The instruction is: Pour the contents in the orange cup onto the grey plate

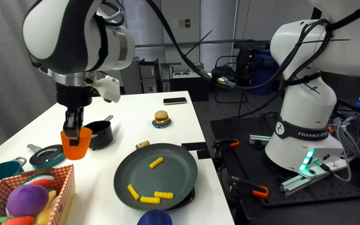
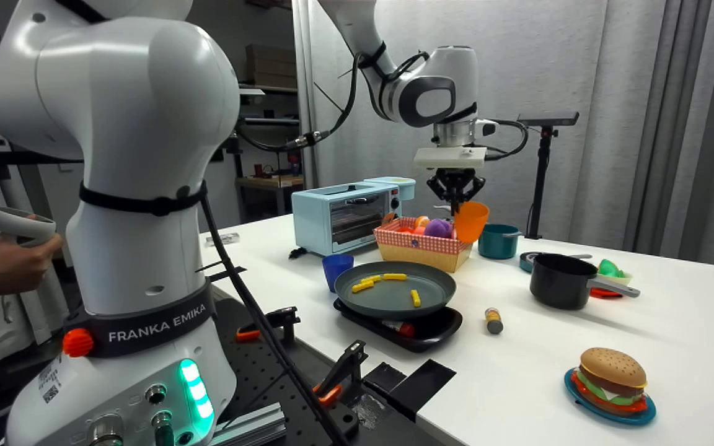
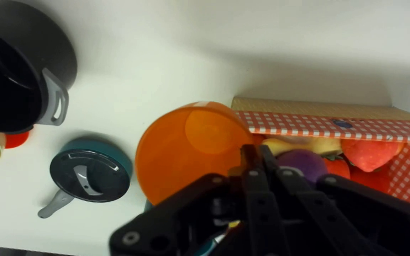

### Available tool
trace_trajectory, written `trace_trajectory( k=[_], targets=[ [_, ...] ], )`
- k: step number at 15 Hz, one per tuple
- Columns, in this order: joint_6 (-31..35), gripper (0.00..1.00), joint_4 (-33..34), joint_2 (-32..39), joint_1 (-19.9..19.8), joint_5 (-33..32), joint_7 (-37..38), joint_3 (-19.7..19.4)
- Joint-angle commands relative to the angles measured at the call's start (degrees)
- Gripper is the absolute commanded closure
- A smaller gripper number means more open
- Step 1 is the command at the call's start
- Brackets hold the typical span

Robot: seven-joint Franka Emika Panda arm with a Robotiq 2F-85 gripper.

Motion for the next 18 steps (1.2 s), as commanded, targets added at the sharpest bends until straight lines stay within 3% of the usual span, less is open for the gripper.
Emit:
trace_trajectory(
  k=[1, 4, 7, 10, 18],
  targets=[
    [-2.97, 0.99, -0.44, -3.75, -13.43, -10.16, 1.35, 12.49],
    [-3.00, 0.99, -0.49, -3.76, -22.04, -14.98, 2.46, 20.19],
    [-2.98, 0.99, -0.39, -3.19, -26.28, -19.76, 5.00, 23.25],
    [-5.07, 0.99, -0.27, -3.13, -30.25, -20.14, 1.79, 27.17],
    [-7.47, 0.99, 0.25, -2.24, -31.89, -26.37, 2.24, 28.28]
  ],
)
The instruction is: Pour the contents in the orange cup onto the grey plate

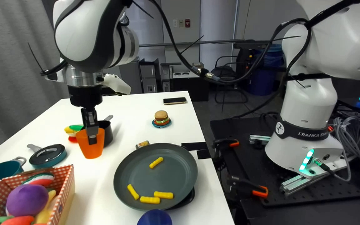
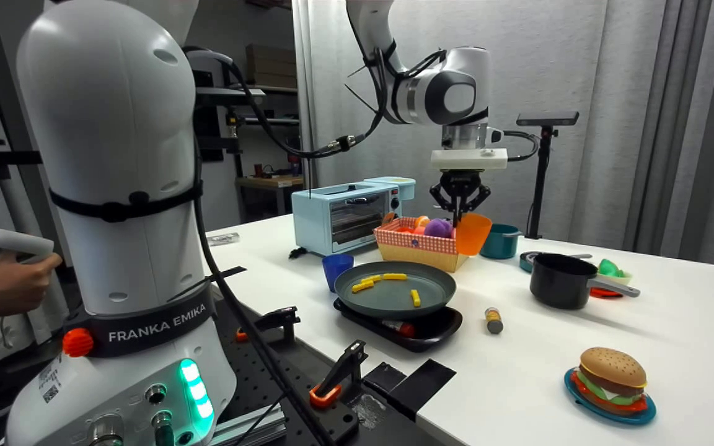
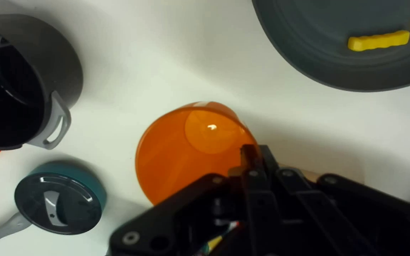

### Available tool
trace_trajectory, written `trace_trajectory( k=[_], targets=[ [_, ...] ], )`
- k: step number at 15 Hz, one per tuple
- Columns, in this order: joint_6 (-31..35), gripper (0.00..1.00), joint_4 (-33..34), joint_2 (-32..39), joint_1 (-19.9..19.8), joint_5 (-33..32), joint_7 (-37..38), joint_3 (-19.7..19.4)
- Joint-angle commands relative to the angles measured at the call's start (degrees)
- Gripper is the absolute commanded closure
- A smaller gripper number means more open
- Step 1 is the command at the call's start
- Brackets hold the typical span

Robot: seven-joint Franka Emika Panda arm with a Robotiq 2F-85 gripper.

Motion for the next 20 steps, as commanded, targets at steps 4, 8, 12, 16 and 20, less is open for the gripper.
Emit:
trace_trajectory(
  k=[4, 8, 12, 16, 20],
  targets=[
    [-0.93, 0.99, 0.32, 0.47, -1.25, -7.19, 2.38, -0.11],
    [-0.34, 0.99, 0.65, 1.73, -1.34, -10.04, 3.53, -0.40],
    [0.02, 0.99, 1.03, 3.27, -1.70, -11.44, 3.77, -0.38],
    [0.09, 0.99, 1.27, 4.38, -1.94, -12.34, 3.81, -0.37],
    [-0.01, 0.99, 1.52, 5.22, -2.14, -13.16, 3.70, -0.45]
  ],
)
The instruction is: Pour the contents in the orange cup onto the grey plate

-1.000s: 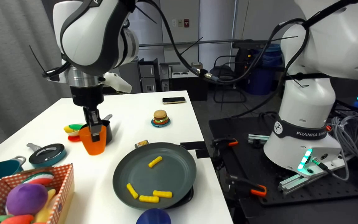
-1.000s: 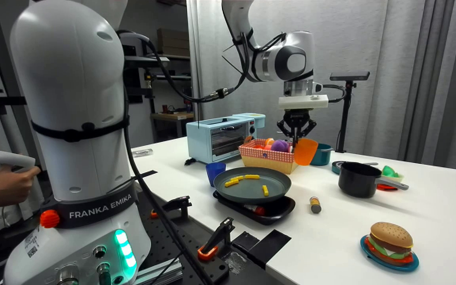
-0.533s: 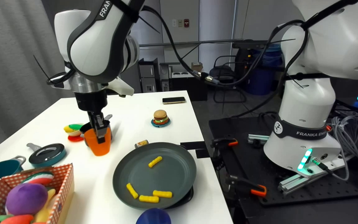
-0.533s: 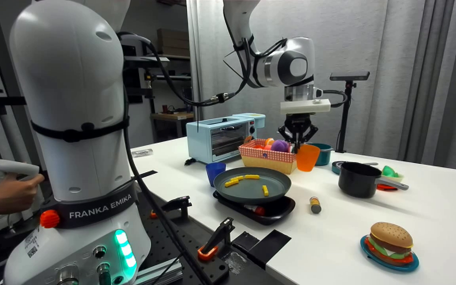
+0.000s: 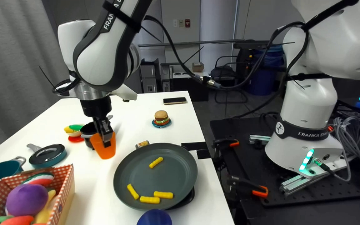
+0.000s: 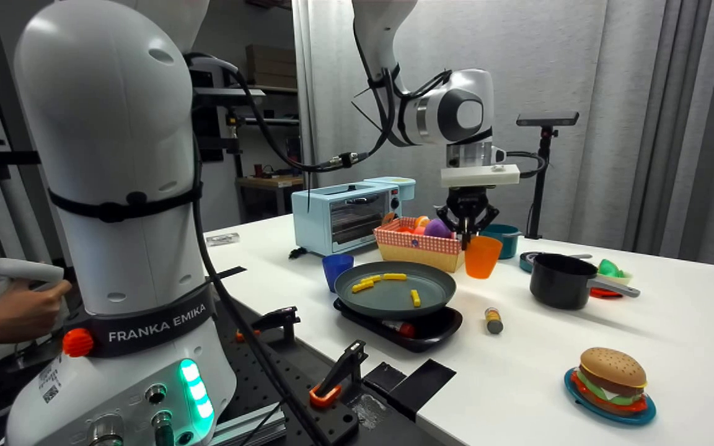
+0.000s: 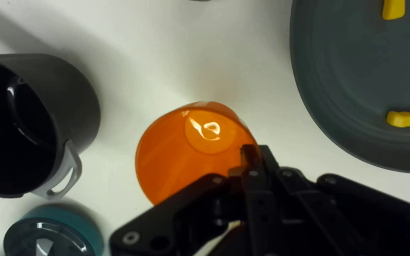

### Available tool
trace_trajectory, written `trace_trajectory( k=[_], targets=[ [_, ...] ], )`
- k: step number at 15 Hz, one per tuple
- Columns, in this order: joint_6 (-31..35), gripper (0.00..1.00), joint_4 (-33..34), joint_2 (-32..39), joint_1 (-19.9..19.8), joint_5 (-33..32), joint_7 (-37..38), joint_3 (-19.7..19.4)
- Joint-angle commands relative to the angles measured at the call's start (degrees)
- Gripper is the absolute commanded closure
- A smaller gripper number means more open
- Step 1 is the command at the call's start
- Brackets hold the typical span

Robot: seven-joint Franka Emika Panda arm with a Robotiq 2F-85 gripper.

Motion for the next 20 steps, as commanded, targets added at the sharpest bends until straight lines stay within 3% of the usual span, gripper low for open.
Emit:
trace_trajectory(
  k=[1, 20],
  targets=[
    [0.02, 0.99, 1.34, 1.30, -0.79, -2.39, 1.76, 0.18],
    [0.16, 0.99, 3.52, 4.94, -1.28, -5.29, 2.13, -0.64]
  ],
)
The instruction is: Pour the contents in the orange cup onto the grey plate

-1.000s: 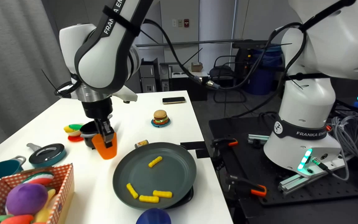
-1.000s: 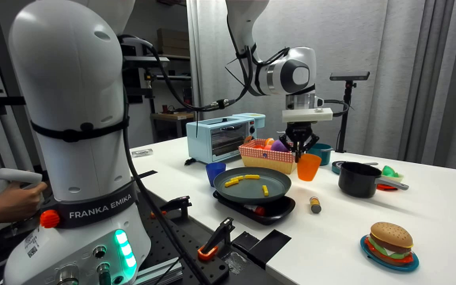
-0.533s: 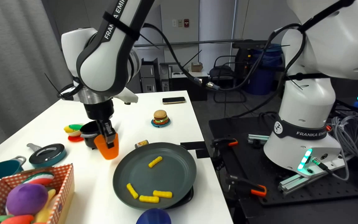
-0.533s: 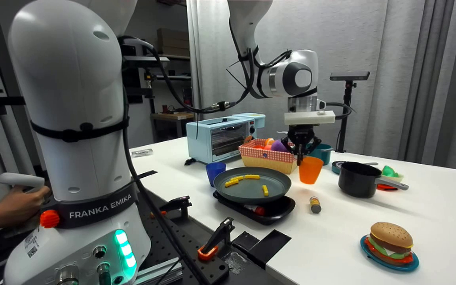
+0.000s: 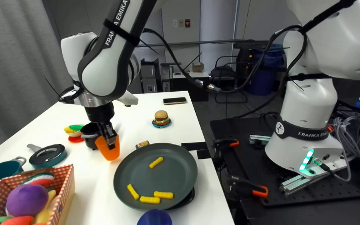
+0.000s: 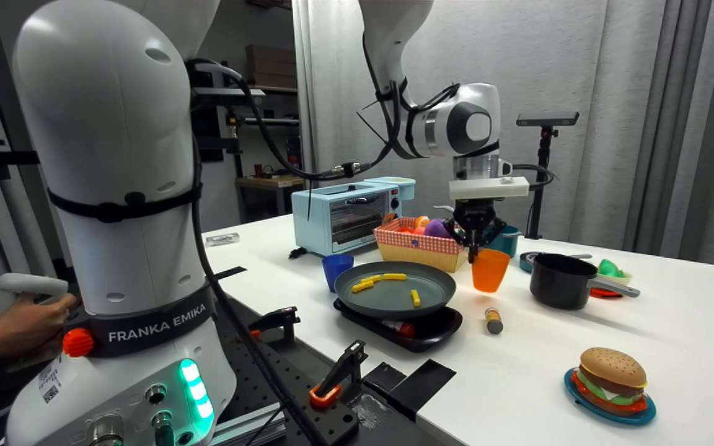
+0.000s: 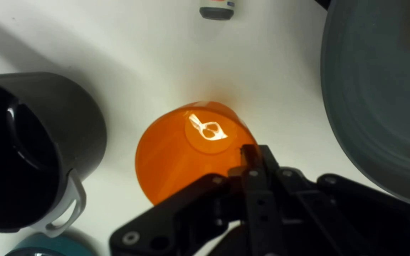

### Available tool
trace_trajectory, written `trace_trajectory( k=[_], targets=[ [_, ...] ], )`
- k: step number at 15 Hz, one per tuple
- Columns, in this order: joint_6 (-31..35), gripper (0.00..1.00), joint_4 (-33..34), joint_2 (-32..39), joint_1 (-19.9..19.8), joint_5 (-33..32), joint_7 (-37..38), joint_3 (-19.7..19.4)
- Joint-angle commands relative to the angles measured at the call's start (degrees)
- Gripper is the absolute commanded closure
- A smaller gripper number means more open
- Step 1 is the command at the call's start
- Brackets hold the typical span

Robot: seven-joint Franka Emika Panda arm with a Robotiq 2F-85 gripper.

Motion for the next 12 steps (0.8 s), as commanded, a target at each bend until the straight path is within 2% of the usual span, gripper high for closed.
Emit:
trace_trajectory(
  k=[1, 7, 8, 10, 12],
  targets=[
    [0.27, 0.99, 1.39, 1.18, -0.40, -2.65, 2.09, -0.10],
    [0.49, 0.99, 1.33, 1.44, -0.36, -3.72, 2.55, -0.27],
    [0.50, 0.71, 1.34, 1.49, -0.31, -3.85, 2.82, -0.30],
    [0.54, 0.63, 1.30, 1.52, -0.28, -3.93, 3.26, -0.29],
    [0.59, 0.47, 1.28, 1.55, -0.24, -3.94, 3.65, -0.29]
  ],
)
